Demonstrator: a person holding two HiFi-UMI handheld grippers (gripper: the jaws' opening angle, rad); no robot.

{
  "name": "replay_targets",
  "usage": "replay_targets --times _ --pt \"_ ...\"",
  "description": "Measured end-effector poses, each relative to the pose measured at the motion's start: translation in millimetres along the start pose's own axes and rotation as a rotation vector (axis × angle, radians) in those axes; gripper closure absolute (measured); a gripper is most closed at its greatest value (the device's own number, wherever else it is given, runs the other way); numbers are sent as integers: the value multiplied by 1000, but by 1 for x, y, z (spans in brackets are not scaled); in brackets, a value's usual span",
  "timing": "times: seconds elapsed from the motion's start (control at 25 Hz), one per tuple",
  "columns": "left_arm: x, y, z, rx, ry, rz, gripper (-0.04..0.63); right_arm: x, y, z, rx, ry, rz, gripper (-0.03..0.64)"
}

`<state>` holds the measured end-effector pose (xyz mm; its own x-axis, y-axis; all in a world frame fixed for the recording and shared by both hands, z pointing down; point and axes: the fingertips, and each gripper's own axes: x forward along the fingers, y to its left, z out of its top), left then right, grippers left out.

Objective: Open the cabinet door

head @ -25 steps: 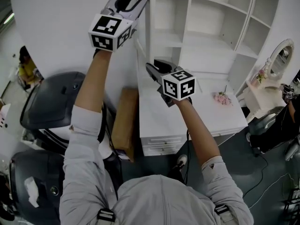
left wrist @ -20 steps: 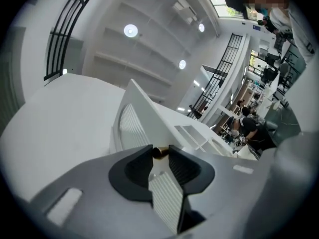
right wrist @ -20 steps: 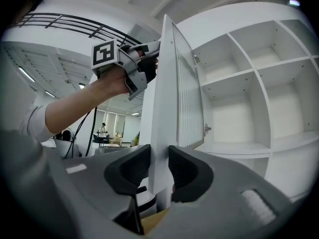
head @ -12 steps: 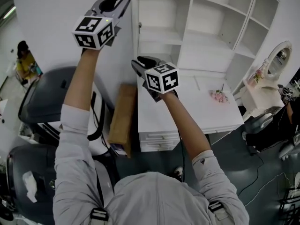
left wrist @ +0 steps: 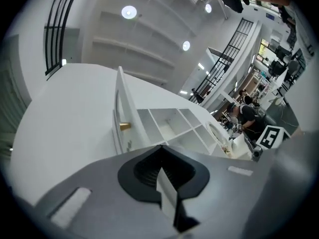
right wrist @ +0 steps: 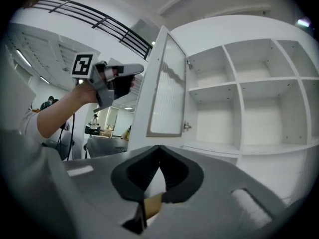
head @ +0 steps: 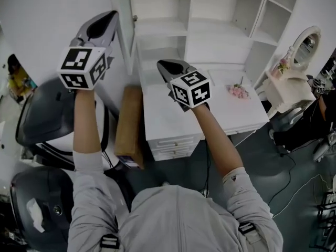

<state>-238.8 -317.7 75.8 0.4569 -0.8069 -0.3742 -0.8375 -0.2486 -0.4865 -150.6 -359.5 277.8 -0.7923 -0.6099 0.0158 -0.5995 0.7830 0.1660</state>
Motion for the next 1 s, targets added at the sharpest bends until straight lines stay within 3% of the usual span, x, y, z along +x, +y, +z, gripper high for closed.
replay_targets --times 0.16,0.52,0.8,1.0 --pt "-8 -49 -28 -56 5 1 578 -56 -42 -21 4 12 -87 615" --pt "19 -182 -118 -194 173 -104 578 -173 -113 -66 -15 75 -234 615" --pt "31 -273 -137 -227 192 -221 578 -239 -148 -87 -22 105 -341 615" --pt "38 -312 -142 -191 195 -279 578 -271 -163 -98 -29 127 -391 616"
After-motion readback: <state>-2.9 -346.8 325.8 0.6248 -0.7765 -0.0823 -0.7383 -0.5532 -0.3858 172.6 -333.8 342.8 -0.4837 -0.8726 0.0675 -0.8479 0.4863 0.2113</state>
